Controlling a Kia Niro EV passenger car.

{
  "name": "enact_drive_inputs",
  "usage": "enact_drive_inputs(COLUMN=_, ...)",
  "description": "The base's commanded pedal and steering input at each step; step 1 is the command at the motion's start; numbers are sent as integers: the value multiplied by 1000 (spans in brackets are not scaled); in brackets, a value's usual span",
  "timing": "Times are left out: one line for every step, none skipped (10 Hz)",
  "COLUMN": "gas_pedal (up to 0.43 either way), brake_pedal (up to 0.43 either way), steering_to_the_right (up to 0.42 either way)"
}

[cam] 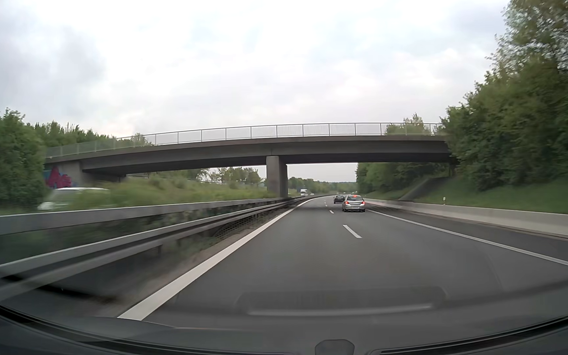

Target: Follow the waypoints while adhering to traffic rules and regulations

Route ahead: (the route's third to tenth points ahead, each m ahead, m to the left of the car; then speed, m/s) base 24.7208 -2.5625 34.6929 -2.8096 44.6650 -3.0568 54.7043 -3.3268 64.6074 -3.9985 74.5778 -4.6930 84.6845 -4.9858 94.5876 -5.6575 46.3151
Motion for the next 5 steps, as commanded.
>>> enact_drive_inputs(gas_pedal=480, brake_pedal=0, steering_to_the_right=8)
enact_drive_inputs(gas_pedal=480, brake_pedal=0, steering_to_the_right=9)
enact_drive_inputs(gas_pedal=480, brake_pedal=0, steering_to_the_right=9)
enact_drive_inputs(gas_pedal=480, brake_pedal=0, steering_to_the_right=9)
enact_drive_inputs(gas_pedal=480, brake_pedal=0, steering_to_the_right=9)
